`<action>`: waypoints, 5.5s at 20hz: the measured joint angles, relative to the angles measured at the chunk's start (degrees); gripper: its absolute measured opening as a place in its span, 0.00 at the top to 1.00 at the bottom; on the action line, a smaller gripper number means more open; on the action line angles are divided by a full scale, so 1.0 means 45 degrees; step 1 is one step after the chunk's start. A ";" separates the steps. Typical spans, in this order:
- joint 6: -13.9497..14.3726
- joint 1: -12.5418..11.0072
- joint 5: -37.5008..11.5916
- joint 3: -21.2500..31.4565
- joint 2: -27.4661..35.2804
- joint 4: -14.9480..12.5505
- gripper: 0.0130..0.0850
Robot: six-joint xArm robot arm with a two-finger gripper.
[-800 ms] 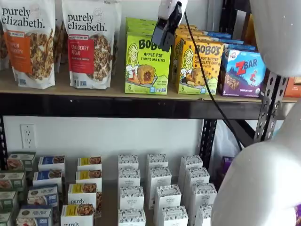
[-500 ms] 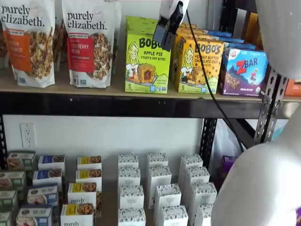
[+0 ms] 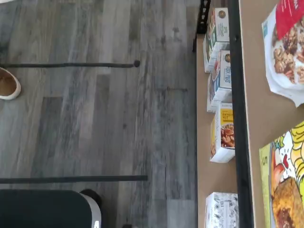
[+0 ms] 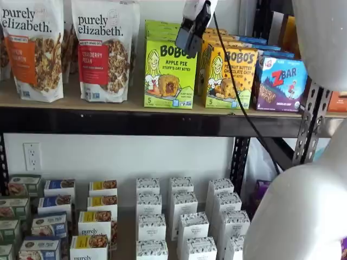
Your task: Pick the green box on the top shelf, the fourth from the left
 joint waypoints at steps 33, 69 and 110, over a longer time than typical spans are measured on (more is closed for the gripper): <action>-0.0295 -0.0248 -0.2825 -0.0783 0.1080 0.0410 0.00; 0.0257 0.0753 -0.1943 -0.1548 0.2345 -0.1571 0.00; 0.0306 0.0753 -0.1974 -0.1642 0.2327 -0.1363 0.78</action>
